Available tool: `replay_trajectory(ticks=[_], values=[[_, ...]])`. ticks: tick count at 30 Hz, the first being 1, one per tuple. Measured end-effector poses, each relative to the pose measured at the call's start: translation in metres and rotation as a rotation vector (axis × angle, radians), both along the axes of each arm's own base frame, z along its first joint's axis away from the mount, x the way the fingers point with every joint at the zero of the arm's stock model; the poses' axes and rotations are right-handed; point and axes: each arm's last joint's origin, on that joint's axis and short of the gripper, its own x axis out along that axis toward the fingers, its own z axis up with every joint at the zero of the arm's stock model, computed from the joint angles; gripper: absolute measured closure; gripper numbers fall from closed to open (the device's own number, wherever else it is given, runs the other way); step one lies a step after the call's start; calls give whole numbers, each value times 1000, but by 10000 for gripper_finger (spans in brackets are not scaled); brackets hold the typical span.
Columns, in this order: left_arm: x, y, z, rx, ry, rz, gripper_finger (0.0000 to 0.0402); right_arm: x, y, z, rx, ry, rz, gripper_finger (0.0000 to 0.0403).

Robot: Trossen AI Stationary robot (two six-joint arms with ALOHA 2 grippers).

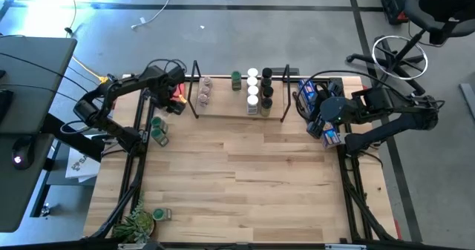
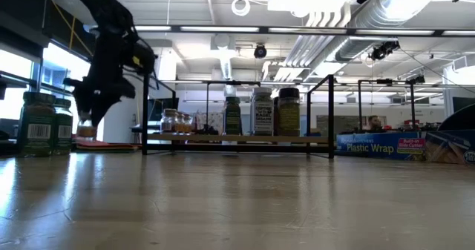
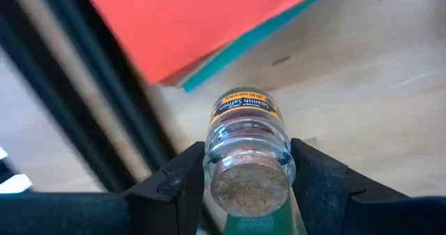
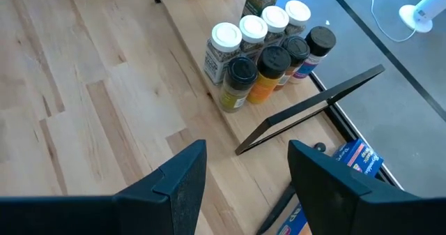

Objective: Shelf spices
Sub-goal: Put the brown seasoning bottle on the shelf aligned with the other brown seasoning bottles

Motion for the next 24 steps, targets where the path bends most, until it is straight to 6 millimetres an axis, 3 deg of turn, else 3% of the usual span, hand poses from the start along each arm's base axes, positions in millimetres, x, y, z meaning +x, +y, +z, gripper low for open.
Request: replay_trajectory(ticks=[6, 11, 18, 21, 24], values=[[5, 12, 63, 117, -27, -39, 233, 0, 0, 0, -10, 8, 13, 206], [8, 18, 132, 243, -77, -88, 233, 0, 0, 0, -27, 13, 18, 206], [13, 6, 224, 459, -310, -181, 233, 0, -1, 0, -46, 19, 28, 206], [29, -6, 248, 471, -474, -287, 233, 0, 0, 0, -56, 26, 42, 206], [60, -22, 252, 432, -519, -452, 233, 1, 0, 1, -66, 28, 54, 206]])
